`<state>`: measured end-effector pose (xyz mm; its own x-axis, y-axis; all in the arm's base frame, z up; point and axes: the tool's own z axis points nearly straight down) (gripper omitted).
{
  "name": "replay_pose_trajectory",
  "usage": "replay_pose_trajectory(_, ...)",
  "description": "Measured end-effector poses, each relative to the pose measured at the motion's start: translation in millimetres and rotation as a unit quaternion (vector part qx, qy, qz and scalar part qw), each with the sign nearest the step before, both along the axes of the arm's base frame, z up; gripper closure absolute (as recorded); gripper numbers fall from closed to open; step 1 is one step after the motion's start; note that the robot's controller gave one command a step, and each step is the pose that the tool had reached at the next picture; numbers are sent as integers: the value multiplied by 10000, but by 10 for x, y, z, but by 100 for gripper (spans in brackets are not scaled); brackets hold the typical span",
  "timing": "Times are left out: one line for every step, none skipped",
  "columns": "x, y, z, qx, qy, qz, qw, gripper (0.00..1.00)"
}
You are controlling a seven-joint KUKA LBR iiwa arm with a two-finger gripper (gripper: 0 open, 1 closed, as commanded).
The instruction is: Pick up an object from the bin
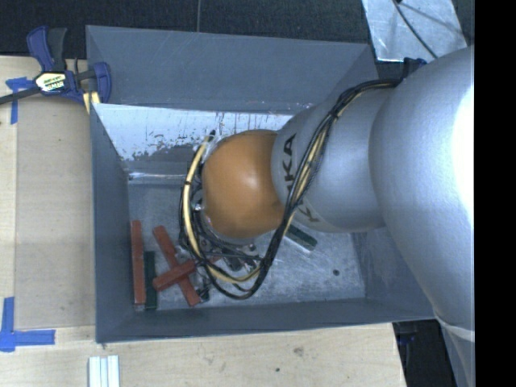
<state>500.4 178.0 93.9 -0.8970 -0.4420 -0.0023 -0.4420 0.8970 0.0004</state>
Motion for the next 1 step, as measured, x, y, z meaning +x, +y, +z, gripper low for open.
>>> replay_pose_trajectory(127, 106, 1508, 15, -50, -91, 9999, 100)
